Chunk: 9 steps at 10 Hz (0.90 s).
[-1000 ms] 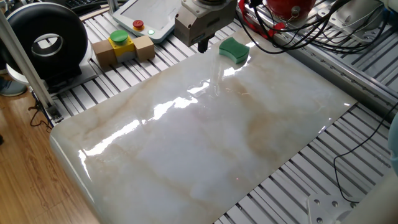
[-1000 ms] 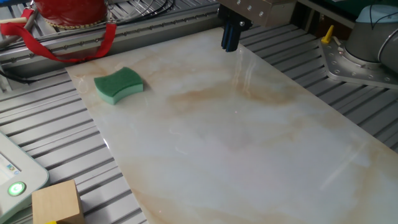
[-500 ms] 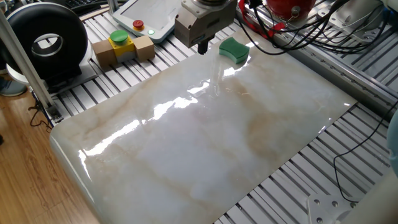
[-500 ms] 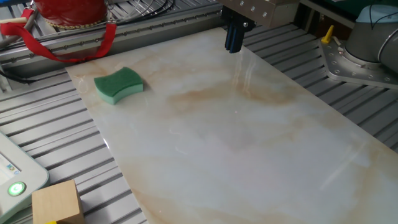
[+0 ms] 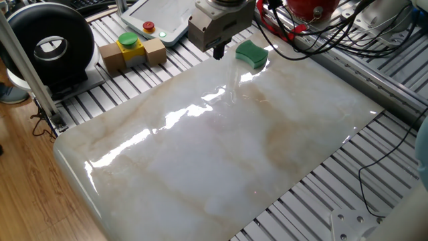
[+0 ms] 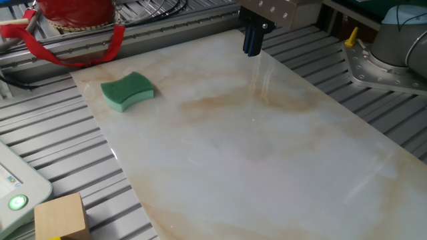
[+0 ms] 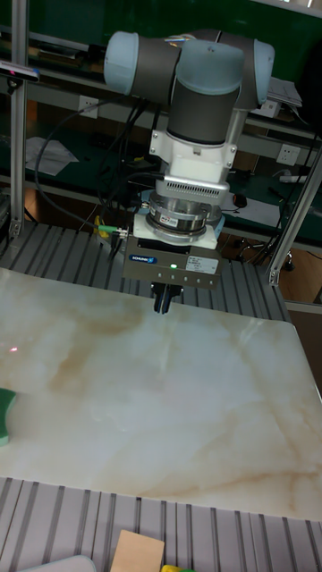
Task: Clean the tabletop with a sponge
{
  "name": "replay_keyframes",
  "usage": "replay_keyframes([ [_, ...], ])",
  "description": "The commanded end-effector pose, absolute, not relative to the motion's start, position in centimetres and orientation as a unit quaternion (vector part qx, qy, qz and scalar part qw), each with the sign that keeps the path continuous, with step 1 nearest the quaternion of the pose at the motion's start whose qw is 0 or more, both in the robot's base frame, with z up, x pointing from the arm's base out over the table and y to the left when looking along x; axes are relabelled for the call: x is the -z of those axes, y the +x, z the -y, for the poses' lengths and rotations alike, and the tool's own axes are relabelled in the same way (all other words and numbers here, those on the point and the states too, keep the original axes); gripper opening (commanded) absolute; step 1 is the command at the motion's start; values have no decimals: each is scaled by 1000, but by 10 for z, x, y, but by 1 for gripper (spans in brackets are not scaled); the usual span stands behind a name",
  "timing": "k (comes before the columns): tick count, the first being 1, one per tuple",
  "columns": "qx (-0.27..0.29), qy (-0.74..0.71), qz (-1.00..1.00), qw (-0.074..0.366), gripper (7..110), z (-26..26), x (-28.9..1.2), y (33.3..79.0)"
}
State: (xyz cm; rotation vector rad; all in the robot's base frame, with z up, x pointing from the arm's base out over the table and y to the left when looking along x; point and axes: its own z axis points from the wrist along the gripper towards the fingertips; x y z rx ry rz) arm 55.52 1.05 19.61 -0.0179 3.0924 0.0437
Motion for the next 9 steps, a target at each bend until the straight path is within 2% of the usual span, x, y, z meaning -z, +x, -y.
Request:
replay_keyframes([
  [1,-26,-5,-999,27,7,-16,-195,556],
  [3,-23,-7,-999,22,7,-15,-196,554],
  [5,-25,4,-1000,-5,7,-15,-195,540],
  [8,-19,-4,-1000,-5,7,-12,-195,540],
  [9,-41,-8,-999,16,7,-23,-196,551],
])
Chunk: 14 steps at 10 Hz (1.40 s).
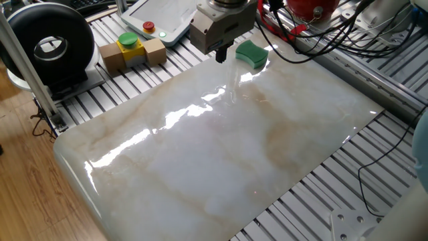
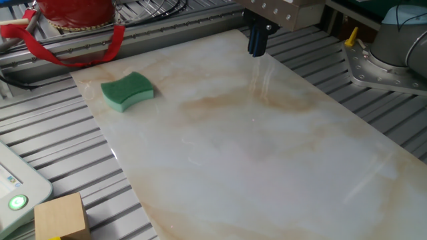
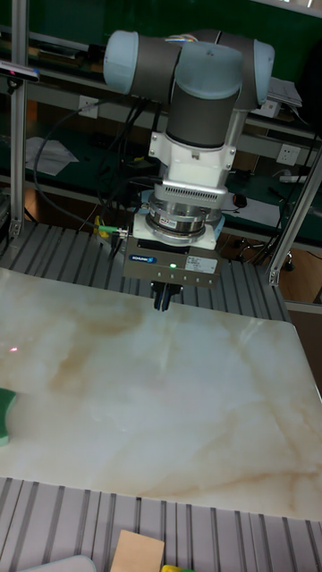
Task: Clean the tabletop with a sponge
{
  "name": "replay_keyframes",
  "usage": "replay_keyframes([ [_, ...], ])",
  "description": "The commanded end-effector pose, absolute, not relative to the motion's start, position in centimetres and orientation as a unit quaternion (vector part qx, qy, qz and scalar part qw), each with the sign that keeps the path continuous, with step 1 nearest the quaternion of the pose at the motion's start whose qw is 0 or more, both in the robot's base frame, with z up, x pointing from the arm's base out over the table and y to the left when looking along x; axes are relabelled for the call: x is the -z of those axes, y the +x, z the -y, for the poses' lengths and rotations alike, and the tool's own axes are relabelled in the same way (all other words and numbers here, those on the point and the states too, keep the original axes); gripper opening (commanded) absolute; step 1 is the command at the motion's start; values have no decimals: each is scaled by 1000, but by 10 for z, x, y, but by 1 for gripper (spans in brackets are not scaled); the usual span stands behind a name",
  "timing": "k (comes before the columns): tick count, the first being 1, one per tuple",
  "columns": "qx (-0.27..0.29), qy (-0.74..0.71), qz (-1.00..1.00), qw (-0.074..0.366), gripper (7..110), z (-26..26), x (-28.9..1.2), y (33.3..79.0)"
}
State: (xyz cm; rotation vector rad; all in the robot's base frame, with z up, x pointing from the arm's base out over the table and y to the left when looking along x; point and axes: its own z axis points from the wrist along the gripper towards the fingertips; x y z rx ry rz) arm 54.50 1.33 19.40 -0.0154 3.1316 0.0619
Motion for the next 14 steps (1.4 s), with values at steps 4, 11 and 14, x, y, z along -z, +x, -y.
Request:
replay_keyframes([
  [4,-26,-24,-997,72,7,-17,-198,578],
  [11,-40,-199,-977,70,7,-29,-198,573],
  [14,-40,-156,-985,59,7,-27,-198,569],
])
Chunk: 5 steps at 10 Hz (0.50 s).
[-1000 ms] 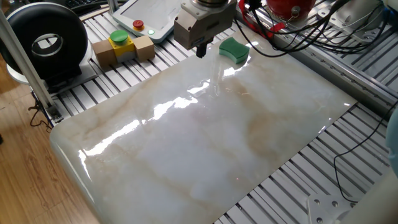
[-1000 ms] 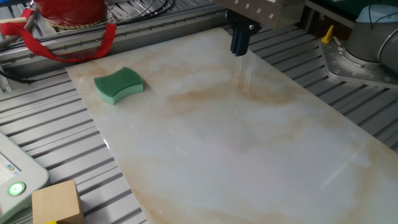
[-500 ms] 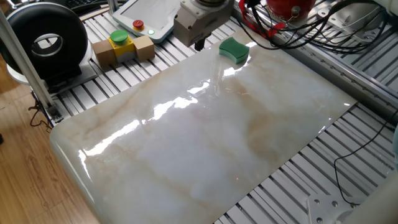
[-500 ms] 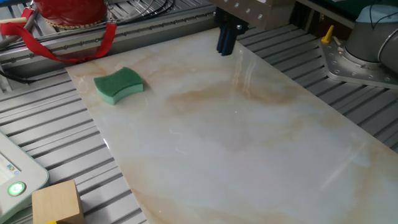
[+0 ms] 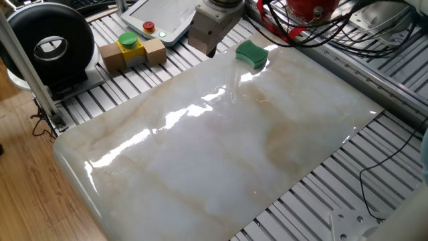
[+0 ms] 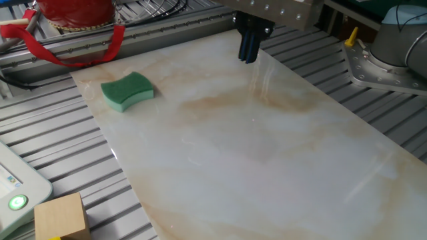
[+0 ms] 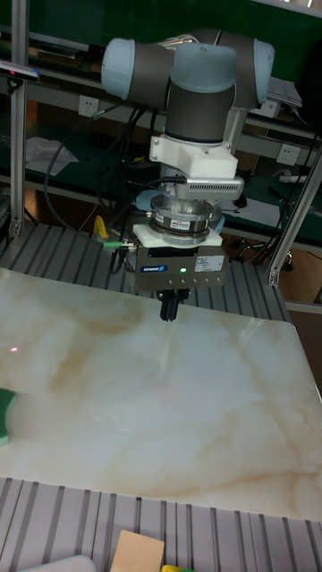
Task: Clean the tabletop with a sponge
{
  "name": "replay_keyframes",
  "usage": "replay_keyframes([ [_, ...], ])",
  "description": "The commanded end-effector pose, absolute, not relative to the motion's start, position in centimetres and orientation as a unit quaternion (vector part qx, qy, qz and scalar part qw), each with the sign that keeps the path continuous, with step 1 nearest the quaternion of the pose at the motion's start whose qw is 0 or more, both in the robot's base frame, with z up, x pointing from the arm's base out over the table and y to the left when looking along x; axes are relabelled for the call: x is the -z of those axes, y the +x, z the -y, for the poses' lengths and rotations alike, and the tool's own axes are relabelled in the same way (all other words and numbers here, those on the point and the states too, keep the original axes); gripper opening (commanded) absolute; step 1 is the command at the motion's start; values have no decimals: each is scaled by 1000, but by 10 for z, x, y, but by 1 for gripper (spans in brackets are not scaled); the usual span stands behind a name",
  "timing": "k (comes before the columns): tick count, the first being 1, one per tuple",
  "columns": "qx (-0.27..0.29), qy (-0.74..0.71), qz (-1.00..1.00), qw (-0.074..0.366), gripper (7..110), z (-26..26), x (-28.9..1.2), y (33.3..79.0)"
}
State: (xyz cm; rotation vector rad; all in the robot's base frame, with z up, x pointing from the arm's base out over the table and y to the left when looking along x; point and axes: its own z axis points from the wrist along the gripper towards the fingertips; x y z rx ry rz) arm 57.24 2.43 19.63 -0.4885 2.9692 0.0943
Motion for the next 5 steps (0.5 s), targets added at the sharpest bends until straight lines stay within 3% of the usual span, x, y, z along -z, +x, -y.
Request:
replay_keyframes([
  [1,-36,-127,-990,54,7,-24,-197,567],
  [3,-50,-100,-993,33,7,-29,-197,556],
  [5,-61,-107,-992,20,7,-15,-171,578],
])
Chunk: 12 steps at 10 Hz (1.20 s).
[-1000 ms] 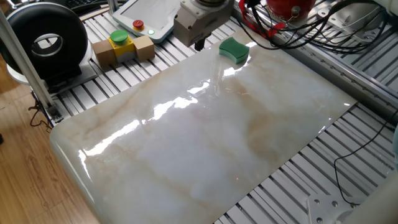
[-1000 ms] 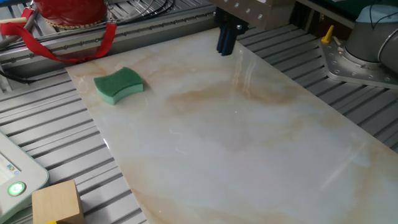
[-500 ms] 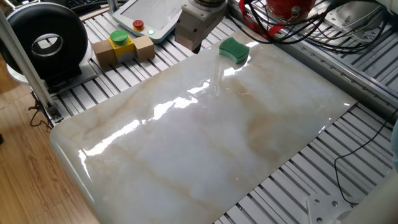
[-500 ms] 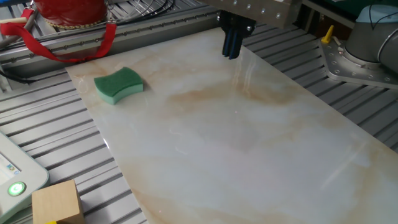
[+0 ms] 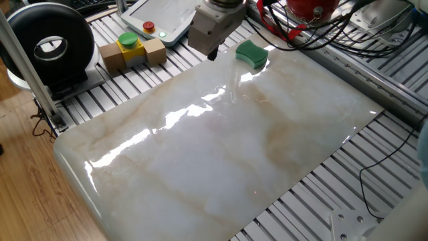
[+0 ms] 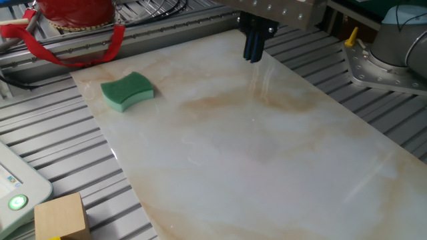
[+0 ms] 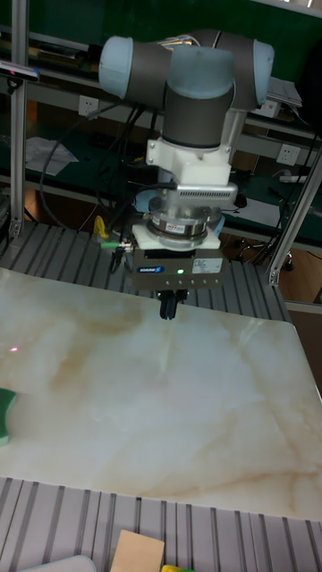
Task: Clean the tabletop with a sponge
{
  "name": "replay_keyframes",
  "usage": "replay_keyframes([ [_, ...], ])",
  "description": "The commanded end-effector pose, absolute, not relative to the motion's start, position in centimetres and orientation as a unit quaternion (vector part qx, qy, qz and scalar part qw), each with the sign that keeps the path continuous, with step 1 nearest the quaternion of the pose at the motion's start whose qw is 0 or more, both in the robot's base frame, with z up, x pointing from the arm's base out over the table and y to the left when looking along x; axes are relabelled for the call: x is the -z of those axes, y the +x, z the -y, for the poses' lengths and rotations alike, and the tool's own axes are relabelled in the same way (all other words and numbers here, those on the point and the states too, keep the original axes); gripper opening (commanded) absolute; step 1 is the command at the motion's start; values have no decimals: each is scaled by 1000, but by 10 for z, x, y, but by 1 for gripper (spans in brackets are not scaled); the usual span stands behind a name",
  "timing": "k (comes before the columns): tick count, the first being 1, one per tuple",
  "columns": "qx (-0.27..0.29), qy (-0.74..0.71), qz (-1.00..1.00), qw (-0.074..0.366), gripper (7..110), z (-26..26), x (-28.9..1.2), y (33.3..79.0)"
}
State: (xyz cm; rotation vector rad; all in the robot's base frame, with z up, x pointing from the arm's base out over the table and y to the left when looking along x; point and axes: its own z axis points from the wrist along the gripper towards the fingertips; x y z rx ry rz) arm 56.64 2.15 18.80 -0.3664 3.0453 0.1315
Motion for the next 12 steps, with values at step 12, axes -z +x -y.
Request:
replay_keyframes([
  [12,-10,-67,-997,47,7,115,-61,637],
])
